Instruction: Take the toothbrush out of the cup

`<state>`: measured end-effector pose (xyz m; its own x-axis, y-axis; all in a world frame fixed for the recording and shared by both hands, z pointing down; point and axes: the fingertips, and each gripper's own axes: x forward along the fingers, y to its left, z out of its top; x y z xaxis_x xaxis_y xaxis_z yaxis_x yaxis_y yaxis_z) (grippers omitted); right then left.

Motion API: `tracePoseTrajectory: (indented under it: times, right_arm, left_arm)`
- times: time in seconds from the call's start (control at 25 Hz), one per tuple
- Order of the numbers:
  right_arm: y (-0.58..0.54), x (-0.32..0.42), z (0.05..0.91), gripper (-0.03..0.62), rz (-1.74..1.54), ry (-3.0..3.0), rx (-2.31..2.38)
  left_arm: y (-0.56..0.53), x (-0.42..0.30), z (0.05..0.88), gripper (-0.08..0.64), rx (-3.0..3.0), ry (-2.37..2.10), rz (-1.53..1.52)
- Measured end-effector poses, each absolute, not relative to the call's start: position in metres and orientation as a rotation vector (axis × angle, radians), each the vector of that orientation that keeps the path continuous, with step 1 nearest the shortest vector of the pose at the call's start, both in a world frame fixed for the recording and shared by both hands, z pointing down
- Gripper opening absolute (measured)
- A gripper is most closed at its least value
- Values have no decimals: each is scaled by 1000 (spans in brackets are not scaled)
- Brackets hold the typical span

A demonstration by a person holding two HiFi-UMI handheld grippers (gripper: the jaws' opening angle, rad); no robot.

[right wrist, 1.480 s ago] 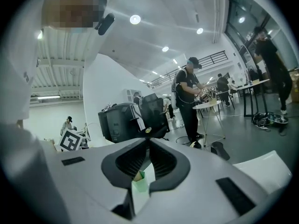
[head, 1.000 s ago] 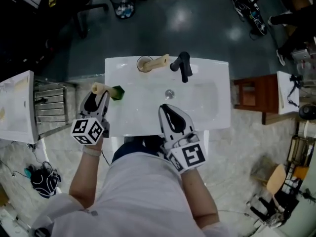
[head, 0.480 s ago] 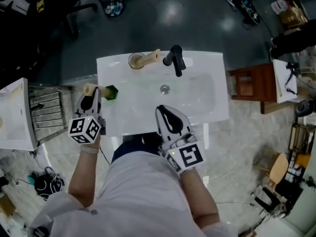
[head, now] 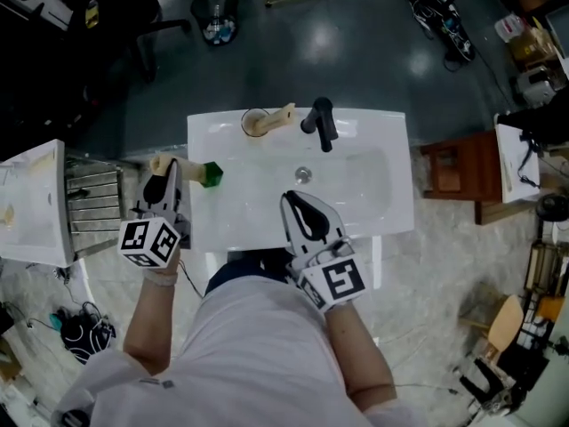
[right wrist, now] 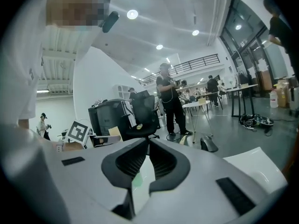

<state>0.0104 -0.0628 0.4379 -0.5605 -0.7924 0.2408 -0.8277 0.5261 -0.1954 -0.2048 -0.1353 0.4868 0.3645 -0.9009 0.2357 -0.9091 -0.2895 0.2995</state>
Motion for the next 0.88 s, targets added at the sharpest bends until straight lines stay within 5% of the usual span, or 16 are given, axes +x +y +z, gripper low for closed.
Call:
tracePoseTrajectory:
  times: [0.88]
  right_arm:
    - [-113, -24, 376, 31, 305, -2845, 1337]
  left_arm:
    - [-125, -215, 350, 64, 2363, -1678, -150]
